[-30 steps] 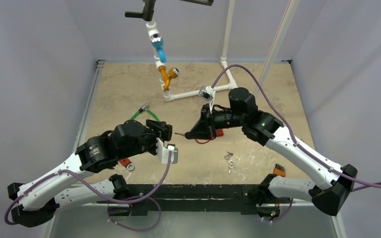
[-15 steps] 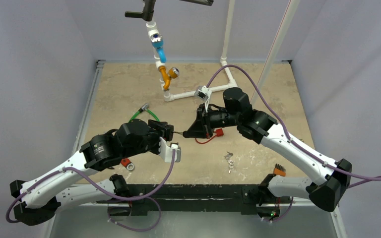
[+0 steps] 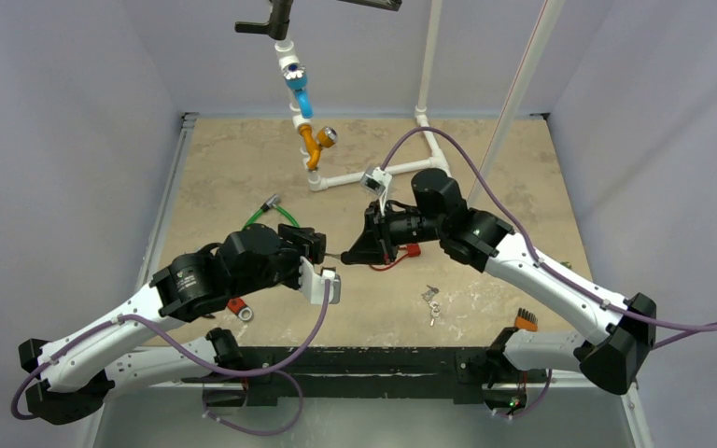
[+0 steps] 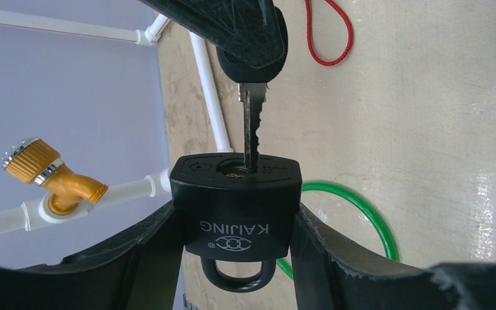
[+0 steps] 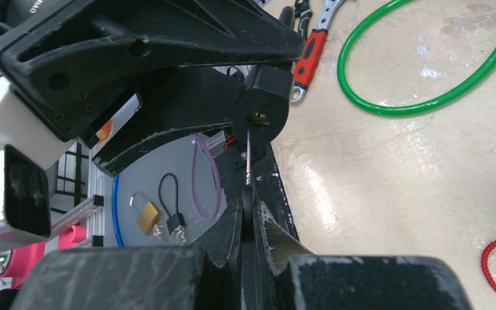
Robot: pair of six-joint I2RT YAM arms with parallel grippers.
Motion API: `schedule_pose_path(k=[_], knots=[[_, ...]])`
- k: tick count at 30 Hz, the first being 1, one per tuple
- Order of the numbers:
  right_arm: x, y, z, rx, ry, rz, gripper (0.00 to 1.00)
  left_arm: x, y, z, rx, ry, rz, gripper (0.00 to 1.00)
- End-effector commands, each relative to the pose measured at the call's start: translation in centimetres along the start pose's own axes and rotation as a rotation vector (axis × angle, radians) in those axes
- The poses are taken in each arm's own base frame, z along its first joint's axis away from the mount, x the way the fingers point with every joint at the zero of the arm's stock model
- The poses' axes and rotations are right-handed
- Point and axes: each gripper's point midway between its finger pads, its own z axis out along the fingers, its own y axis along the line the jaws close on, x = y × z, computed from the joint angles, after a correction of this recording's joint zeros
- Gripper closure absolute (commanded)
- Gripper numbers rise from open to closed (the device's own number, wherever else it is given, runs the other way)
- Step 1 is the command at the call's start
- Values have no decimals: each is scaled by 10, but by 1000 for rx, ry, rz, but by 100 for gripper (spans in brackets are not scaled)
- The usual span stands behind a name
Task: Unlock with the key
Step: Unlock the lock.
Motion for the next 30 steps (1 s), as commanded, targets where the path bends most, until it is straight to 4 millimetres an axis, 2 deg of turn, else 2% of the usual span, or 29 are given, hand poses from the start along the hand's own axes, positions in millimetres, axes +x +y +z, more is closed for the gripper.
schedule_pose_path(k=[1, 20, 30], knots=[[-8, -3, 5, 10, -33, -10, 100, -14, 34, -7, -137, -49, -4, 100], [-21, -2, 10, 6, -78, -1, 100, -9, 27, -4, -121, -34, 26, 100], [-13, -18, 18, 52, -60, 37, 100, -7, 33, -2, -151, -19, 35, 100]])
